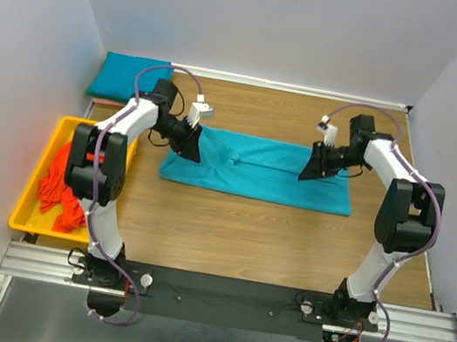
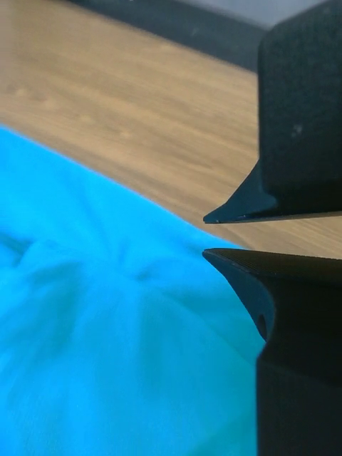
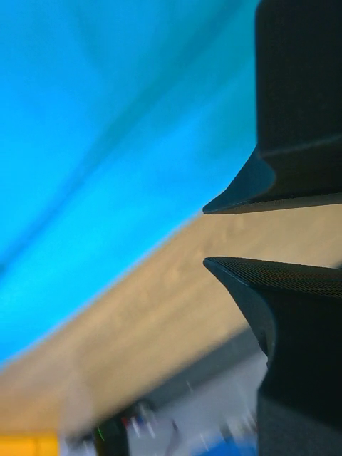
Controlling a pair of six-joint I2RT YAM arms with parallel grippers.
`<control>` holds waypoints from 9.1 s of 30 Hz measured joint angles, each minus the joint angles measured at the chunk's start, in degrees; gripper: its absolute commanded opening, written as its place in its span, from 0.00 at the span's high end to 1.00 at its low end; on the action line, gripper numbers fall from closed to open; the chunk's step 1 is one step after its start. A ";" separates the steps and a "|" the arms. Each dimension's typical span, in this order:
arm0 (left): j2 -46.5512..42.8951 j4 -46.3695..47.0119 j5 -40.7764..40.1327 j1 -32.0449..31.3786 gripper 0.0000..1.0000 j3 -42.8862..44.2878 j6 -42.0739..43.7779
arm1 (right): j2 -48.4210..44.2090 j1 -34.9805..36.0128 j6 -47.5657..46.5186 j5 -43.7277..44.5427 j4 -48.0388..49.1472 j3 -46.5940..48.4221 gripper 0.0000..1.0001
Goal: Fold and stack the t-shirts
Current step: Fold the tshirt
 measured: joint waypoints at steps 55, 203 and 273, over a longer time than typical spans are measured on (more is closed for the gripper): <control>12.44 14.78 -28.26 -14.19 0.91 17.70 -20.20 | -4.83 15.78 -10.58 30.64 2.14 -8.35 0.67; -18.18 13.55 -15.89 -21.00 1.00 -27.67 45.81 | -22.67 35.50 -29.57 28.98 29.14 -32.33 0.99; 12.09 -14.34 -11.26 -8.35 1.00 34.49 56.13 | 3.93 18.32 -43.39 21.31 6.21 17.94 0.99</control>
